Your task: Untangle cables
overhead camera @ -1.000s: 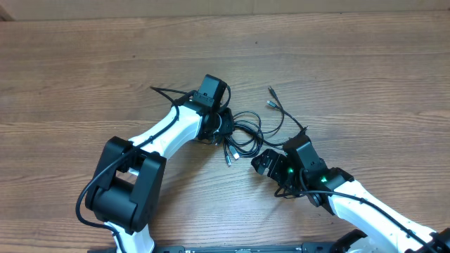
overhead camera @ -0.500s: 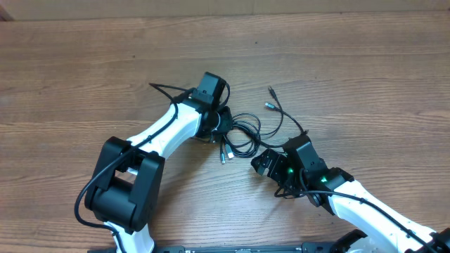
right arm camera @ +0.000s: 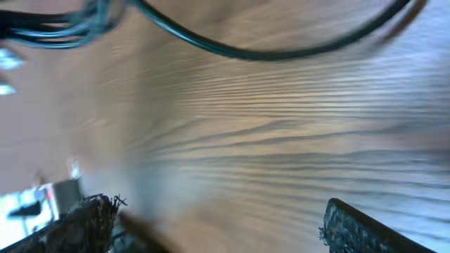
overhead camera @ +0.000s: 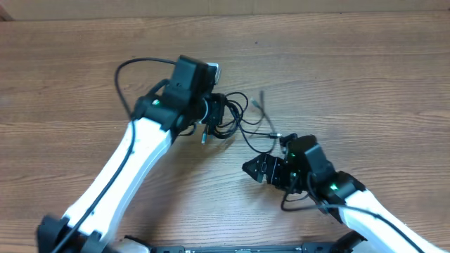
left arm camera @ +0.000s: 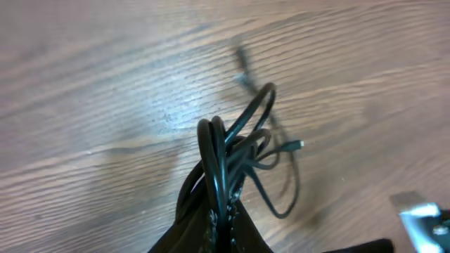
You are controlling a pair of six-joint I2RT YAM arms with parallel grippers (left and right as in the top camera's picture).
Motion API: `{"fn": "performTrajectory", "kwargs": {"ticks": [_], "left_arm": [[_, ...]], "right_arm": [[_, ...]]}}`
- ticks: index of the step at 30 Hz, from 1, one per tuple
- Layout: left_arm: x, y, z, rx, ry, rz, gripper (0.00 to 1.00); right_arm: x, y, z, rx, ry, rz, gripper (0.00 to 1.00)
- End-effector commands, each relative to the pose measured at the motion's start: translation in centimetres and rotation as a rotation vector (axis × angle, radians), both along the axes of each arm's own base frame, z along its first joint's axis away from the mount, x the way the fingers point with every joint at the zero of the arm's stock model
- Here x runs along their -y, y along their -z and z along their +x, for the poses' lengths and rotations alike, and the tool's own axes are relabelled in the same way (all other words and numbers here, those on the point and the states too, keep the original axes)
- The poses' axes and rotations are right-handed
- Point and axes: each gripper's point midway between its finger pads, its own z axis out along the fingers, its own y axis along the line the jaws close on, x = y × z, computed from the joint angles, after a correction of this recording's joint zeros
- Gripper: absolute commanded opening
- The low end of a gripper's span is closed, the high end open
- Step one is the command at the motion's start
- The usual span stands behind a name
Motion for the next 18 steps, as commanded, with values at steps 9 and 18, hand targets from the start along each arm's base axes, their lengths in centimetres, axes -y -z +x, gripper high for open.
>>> {"fn": "performTrajectory", "kwargs": {"ticks": [9, 18], "left_arm": [[2.2, -6.6, -5.9, 0.203, 0.474, -0.075, 0.04], [3.9, -7.0, -10.0, 0.205, 0.751, -0.177, 0.04]], "right_arm": [[-0.3, -12.3, -1.4, 0.550, -0.189, 0.163, 1.00], [0.1, -12.4, 0.8, 0.806, -0.268, -0.009, 1.00]]}}
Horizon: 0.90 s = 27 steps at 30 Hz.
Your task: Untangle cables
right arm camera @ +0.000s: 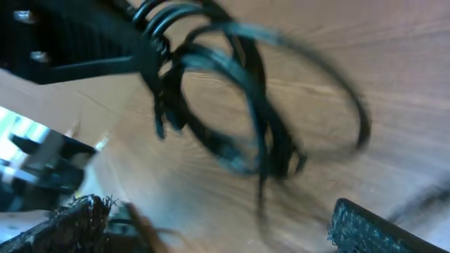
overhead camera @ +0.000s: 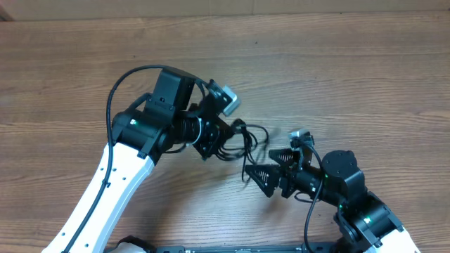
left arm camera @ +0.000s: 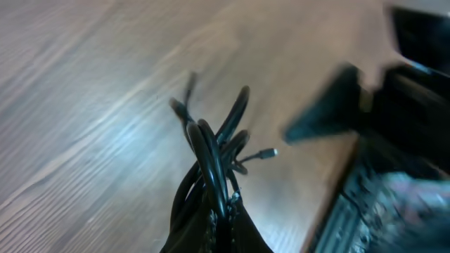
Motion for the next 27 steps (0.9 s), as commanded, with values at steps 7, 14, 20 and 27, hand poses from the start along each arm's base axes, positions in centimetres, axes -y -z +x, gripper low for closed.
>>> {"fn": "performTrajectory", "kwargs": {"ticks": [7, 14, 20, 27], "left_arm": [[-1.3, -0.1, -0.3, 0.085, 0.054, 0.086, 0.04], [-1.2, 0.6, -0.7, 0.041, 0.066, 0.088, 0.04], [1.0, 0.1, -2.0, -0.012, 0.188, -0.044, 0.04], [1.4, 1.3, -2.3, -0.088, 0.202, -0.054, 0.04]], "right_arm": [[0.2, -0.7, 2.0, 0.219, -0.021, -0.131, 1.00], [0.1, -1.1, 2.1, 0.234, -0.020, -0.123, 0.98], [-0.2, -0.4, 2.6, 0.287, -0.056, -0.178, 0.95], [-1.1, 1.3, 4.0, 0.255, -0.065, -0.191, 0.81]]}}
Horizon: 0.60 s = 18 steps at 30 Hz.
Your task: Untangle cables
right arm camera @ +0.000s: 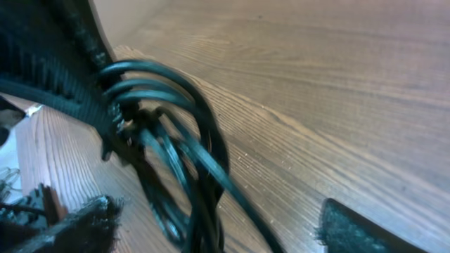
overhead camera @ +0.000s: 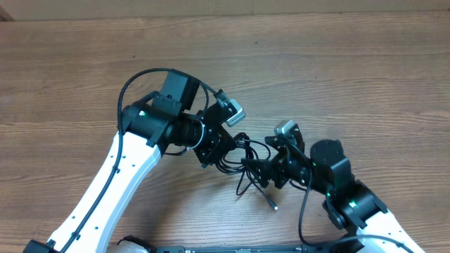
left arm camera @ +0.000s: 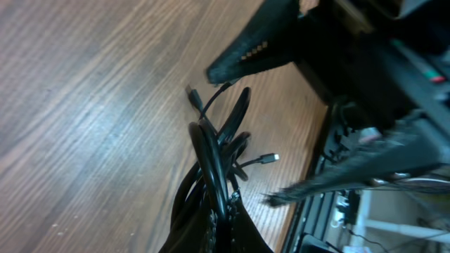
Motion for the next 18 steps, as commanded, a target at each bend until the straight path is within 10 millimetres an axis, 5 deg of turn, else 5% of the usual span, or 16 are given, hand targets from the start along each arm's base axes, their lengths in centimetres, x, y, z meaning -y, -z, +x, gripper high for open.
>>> {"fn": "performTrajectory", "kwargs": {"ticks": [1, 4, 6, 10, 18], "left_arm": [[0.9, -0.8, -0.3, -0.020, 0.044, -0.063, 0.04], [0.9, -0.6, -0.1, -0.021, 0.041, -0.057, 0.04], [0.9, -0.6, 0.0, -0.017, 0.040, -0.058, 0.04], [0.4, -0.1, 1.1, 0.011, -0.007, -0.012, 0.04], [-5.4, 2.4, 7.1, 0.043, -0.551, 0.293, 0.04]], "right_arm": [[-0.5, -0.1, 1.1, 0.015, -0.004, -0.013, 0.66], [-0.7, 1.3, 1.3, -0.034, 0.000, -0.031, 0.21], [-0.8, 2.0, 1.2, -0.073, -0.003, -0.028, 0.04], [-1.8, 2.1, -0.3, -0.129, -0.089, 0.008, 0.04], [-1.3, 3.0, -0.6, -0.281, -0.005, 0.047, 0.04]]}}
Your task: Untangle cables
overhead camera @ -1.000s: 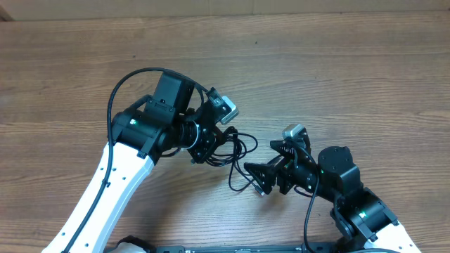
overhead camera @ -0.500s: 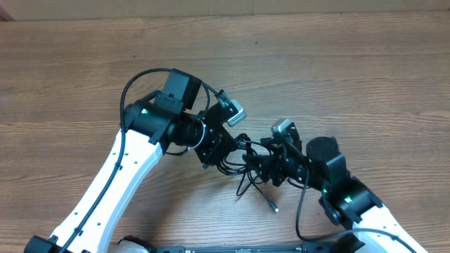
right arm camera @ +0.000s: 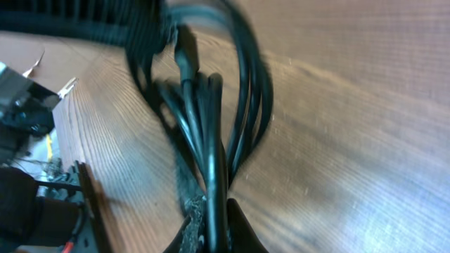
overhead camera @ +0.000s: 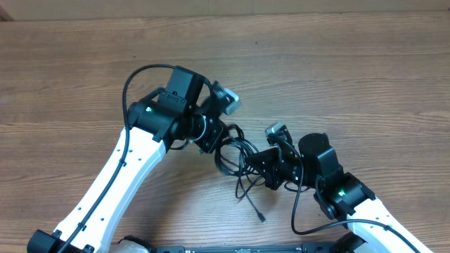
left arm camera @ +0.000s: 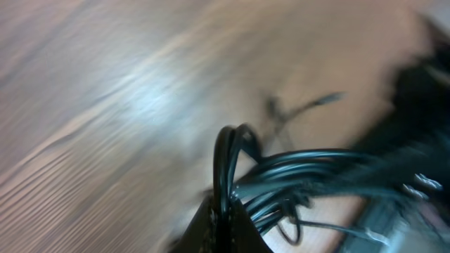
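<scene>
A tangle of thin black cables (overhead camera: 238,151) hangs over the wooden table between my two arms. My left gripper (overhead camera: 213,135) is shut on loops at the bundle's left side; in the left wrist view the strands (left arm camera: 232,151) rise from between the closed jaws. On the right side of the bundle, my right gripper (overhead camera: 261,163) is shut on a strand, and the right wrist view shows the cable (right arm camera: 211,176) pinched between its fingers. A loose cable end with a plug (overhead camera: 256,211) trails toward the table's front.
Bare wooden table (overhead camera: 365,84) lies all around. My left arm's own black lead (overhead camera: 137,77) arcs above its wrist. The table's front edge runs along the bottom of the overhead view.
My right gripper was open beside the bundle and is now shut on a cable strand. My left gripper, still holding the bundle, sits slightly higher and farther back, and the loose plug end hangs lower.
My left gripper held the cable bundle at the table's middle while the right gripper stood open, apart to the right. The bundle then sat lower and farther right, with the open right gripper close to it. Now both grippers grip the bundle.
</scene>
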You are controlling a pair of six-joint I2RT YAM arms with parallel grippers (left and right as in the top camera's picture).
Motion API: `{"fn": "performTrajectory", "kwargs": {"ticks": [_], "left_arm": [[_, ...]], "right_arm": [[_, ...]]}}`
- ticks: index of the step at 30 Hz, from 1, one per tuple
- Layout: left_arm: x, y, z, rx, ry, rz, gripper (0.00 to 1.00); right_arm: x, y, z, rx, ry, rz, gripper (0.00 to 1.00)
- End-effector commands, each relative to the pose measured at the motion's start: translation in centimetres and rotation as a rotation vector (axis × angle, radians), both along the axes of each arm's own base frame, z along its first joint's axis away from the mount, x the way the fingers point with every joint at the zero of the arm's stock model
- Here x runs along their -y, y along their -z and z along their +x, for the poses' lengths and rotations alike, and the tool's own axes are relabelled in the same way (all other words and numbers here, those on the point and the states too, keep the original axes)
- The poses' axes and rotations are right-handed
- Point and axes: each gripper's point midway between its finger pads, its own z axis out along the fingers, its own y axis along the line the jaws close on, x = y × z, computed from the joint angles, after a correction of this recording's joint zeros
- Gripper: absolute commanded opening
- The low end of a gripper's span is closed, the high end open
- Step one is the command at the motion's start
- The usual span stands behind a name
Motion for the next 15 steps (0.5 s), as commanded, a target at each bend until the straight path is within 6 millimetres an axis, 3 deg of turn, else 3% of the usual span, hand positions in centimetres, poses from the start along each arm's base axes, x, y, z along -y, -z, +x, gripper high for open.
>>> {"fn": "performTrajectory", "kwargs": {"ticks": [1, 6, 15], "left_arm": [[-5.4, 0.2, 4.5, 0.053, -0.488, 0.191, 0.04], [-8.9, 0.0, 6.1, 0.070, -0.849, 0.234, 0.05], [-10.9, -0.1, 6.4, 0.069, -1.070, 0.236, 0.06]], "right_arm": [[0.8, 0.4, 0.8, -0.115, 0.122, 0.005, 0.04], [2.1, 1.6, 1.4, -0.183, 0.241, -0.030, 0.04], [8.6, 5.5, 2.8, -0.350, 0.734, -0.156, 0.04]]}}
